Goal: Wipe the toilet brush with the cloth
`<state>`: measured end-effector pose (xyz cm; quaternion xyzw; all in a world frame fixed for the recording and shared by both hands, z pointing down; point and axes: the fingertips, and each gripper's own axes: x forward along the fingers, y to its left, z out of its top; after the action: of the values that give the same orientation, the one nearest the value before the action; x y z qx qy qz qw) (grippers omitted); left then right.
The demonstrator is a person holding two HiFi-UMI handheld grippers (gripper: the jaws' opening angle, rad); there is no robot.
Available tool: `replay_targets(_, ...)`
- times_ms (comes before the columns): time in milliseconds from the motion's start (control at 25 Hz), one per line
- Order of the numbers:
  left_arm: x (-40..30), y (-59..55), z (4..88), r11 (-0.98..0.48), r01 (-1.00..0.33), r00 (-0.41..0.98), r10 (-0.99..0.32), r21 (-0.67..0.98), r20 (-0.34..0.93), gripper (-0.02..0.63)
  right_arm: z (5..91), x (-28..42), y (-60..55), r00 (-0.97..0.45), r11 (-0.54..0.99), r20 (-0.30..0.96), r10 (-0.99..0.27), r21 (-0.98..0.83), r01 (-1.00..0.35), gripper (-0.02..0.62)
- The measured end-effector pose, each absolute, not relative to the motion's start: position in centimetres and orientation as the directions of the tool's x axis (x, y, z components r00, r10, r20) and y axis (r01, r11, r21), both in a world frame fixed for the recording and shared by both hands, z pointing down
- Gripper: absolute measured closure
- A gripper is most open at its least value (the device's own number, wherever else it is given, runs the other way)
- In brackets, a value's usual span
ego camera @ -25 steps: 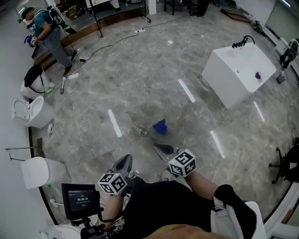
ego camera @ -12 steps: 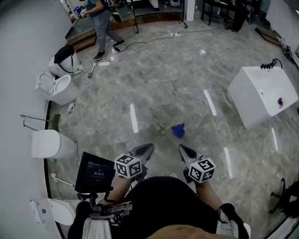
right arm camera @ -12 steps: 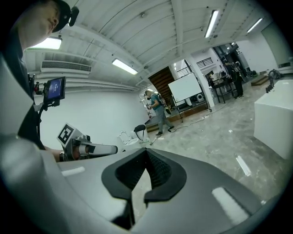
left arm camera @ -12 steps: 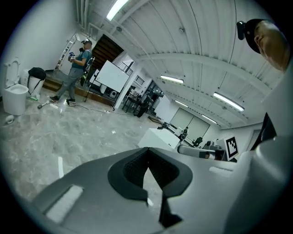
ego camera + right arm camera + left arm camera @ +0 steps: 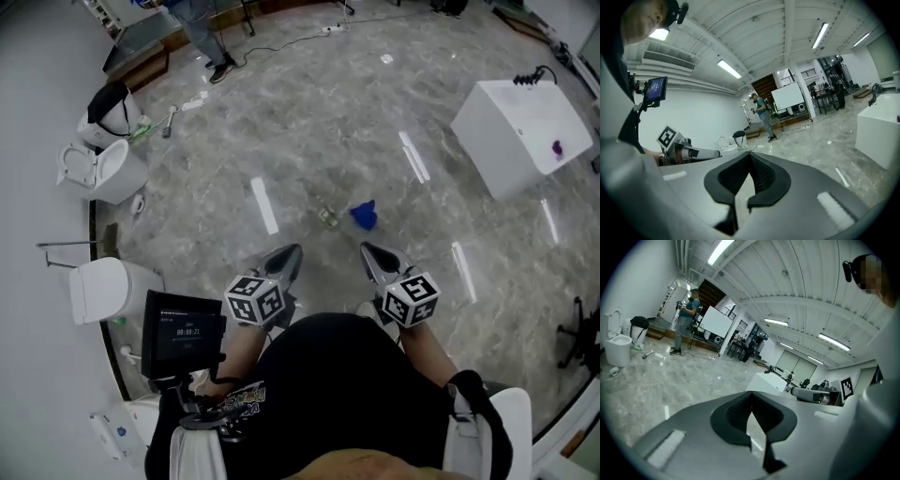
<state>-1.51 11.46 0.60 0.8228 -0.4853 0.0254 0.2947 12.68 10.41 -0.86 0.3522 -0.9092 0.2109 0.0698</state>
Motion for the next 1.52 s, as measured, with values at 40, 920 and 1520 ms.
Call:
replay_targets(40, -1.5, 11.6, 0.7, -0.360, -0.820, 0.523, -0.786, 0.444, 0.329, 0.591, -0.6, 12.6, 10.7, -0.739, 0.663, 0.285, -0.610, -0.328, -0.673, 0.594)
replay_targets(920, 0.5, 8.9, -2.7, -0.409, -0.879, 0.467, -0.843, 0.244, 0.269, 0.592, -3.2, 11.4, 9.0, -0.725, 0.699, 0.263, -0.636, -0.202, -0.686, 0.594)
replay_targets(1520, 0.3, 9.0, -3.5, -0.388, -0.904, 0.424, -0.869, 0.181, 0.256, 0.591, -3.3, 10.8, 8.9, -0.745, 0.717, 0.271, -0.610, -0.213, -0.664, 0.595)
